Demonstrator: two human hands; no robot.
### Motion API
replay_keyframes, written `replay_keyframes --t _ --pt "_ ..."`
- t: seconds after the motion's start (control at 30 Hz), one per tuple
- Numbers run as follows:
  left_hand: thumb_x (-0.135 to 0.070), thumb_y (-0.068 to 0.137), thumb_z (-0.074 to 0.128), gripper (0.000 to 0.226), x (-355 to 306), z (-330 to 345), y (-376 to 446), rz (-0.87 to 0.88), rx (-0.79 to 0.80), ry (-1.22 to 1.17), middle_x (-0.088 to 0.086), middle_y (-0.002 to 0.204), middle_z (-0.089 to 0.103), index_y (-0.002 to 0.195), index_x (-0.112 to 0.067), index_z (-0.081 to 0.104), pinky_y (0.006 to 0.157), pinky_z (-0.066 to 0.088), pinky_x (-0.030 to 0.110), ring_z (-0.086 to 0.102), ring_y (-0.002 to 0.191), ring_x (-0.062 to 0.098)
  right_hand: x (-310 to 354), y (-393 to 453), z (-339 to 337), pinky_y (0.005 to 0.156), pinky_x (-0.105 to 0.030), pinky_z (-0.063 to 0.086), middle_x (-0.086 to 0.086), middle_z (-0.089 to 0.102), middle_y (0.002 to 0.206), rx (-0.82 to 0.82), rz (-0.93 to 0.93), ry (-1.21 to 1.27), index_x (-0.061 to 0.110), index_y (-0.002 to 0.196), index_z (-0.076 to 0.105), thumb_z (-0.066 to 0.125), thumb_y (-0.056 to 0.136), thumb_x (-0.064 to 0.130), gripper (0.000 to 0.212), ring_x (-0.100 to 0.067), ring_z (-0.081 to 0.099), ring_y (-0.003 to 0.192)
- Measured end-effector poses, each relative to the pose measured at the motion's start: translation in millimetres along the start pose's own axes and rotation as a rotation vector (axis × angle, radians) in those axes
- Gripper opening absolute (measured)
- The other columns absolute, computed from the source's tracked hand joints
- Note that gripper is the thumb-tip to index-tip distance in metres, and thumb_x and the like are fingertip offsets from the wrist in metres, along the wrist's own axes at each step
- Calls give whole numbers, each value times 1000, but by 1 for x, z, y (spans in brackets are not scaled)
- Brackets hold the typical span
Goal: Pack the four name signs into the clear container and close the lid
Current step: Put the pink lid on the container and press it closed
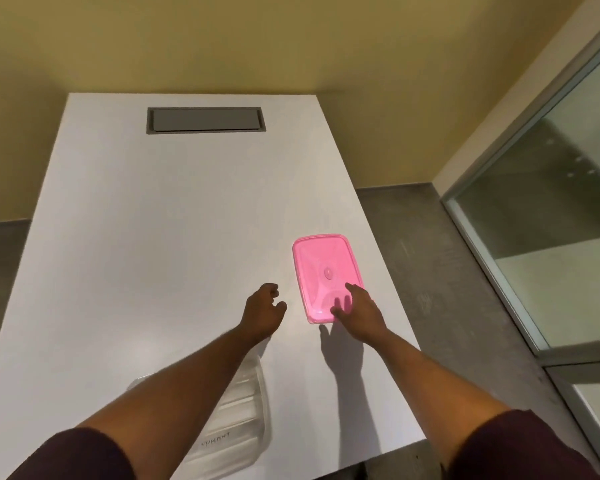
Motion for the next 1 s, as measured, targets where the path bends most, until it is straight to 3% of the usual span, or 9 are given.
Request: replay_keyframes --t 0.2,0.3,0.33,0.4,0.47,0.57,0.67,0.83,1.0 --pt "-12 91 58 56 -14 39 26 -139 82 -60 10 148 50 145 -9 43 111 41 39 50 133 24 -32 29 -7 115 -46 36 -12 35 158 51 123 15 11 155 29 67 93 37 78 -31 40 143" --pt "-11 90 59 65 -21 56 32 -175 129 -95 9 156 40 150 -13 34 108 42 35 44 138 25 -41 38 -5 110 -51 43 -12 44 151 55 151 65 13 150 37 70 89 36 73 -33 48 134" --pt "-11 89 60 69 -21 61 33 -201 150 -113 9 156 38 152 -13 30 97 47 29 49 131 25 -42 40 -5 107 -52 46 -12 49 147 52 147 70 13 147 41 70 88 36 70 -33 52 131" --pt "-8 88 59 76 -21 70 33 -270 201 -181 11 152 40 154 -14 23 69 53 22 58 95 15 -43 43 -4 105 -52 47 -12 52 144 38 145 79 14 145 43 70 87 36 67 -33 53 128" --pt "-4 87 56 76 -18 78 32 -338 242 -262 4 131 51 153 -16 21 68 51 29 52 78 10 -45 44 -4 108 -51 46 -11 50 147 19 166 106 15 149 40 70 88 36 72 -32 51 132" --pt "-1 83 54 67 -14 84 32 -375 265 -318 -4 104 55 144 -17 30 72 53 37 57 84 16 -48 44 -7 105 -45 47 -10 52 144 -23 197 181 16 149 41 70 87 34 71 -29 55 128" --pt "0 84 53 64 -15 85 29 -387 255 -333 1 112 59 143 -15 31 79 57 42 61 91 19 -53 43 -14 100 -43 50 -10 56 137 -85 224 229 17 143 47 73 86 33 65 -28 61 117" --pt "-5 88 52 74 -18 79 18 -420 248 -327 14 112 55 153 -16 18 60 45 31 54 71 19 -54 31 -29 89 -47 57 -10 56 120 -251 221 383 21 127 58 75 79 9 52 -23 63 95" --pt "-13 92 54 56 -23 68 6 -409 235 -316 15 116 57 142 -14 29 64 48 31 58 84 21 -39 9 -46 61 -38 61 -9 61 108 -430 161 706 28 120 59 74 77 -2 54 -25 72 75"
Point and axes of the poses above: each hand's wrist, its own y-axis towards the middle knuckle, its own z-axis out of the palm, x = y × z, the point moved 6 cm from there along y, towards the middle knuckle
